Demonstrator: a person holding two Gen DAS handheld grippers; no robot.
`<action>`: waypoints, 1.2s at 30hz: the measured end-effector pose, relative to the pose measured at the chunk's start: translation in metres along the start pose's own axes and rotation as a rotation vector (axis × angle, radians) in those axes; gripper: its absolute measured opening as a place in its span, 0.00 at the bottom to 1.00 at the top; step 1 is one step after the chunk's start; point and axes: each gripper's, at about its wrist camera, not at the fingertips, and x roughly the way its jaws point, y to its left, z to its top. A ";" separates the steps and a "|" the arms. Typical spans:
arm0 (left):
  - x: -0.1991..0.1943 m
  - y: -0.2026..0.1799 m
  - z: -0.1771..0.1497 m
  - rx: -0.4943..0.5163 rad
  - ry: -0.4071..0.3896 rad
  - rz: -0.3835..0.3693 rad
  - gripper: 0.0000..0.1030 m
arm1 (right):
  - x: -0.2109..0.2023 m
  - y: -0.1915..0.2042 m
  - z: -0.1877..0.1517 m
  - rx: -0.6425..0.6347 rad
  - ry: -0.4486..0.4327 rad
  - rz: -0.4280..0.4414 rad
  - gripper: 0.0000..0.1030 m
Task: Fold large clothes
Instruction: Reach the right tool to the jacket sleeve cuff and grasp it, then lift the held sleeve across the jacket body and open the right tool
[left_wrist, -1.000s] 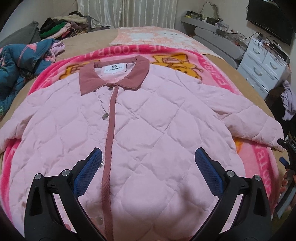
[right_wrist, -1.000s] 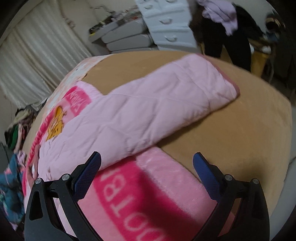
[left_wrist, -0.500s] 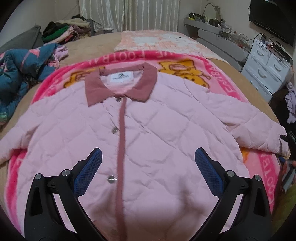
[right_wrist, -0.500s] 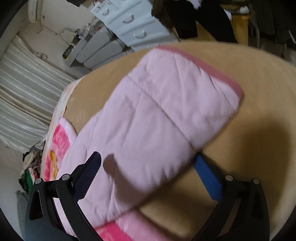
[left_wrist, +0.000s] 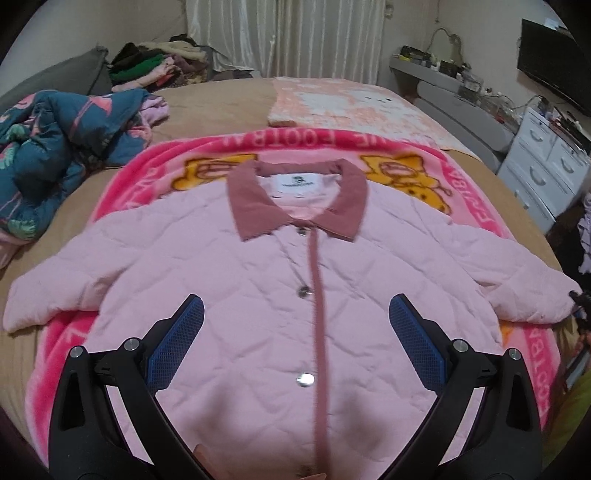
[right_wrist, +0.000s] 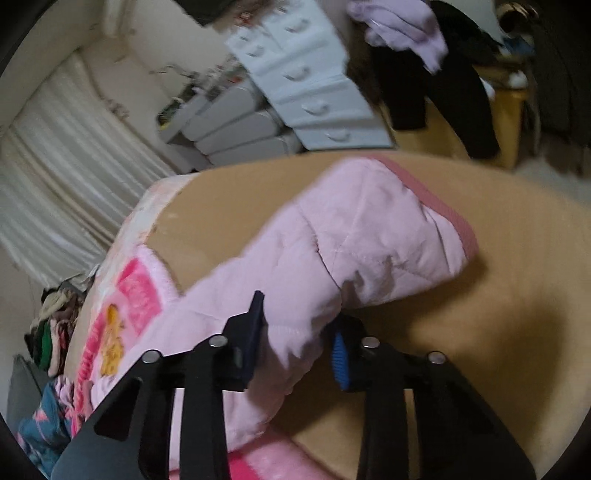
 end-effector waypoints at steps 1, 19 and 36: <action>-0.001 0.005 0.002 -0.009 0.001 -0.001 0.91 | -0.005 0.007 0.002 -0.015 -0.011 0.011 0.22; -0.014 0.041 0.002 -0.039 -0.022 -0.021 0.91 | -0.075 0.127 0.009 -0.289 -0.122 0.243 0.17; -0.032 0.080 0.007 -0.054 -0.087 0.045 0.91 | -0.113 0.252 -0.037 -0.514 -0.100 0.458 0.17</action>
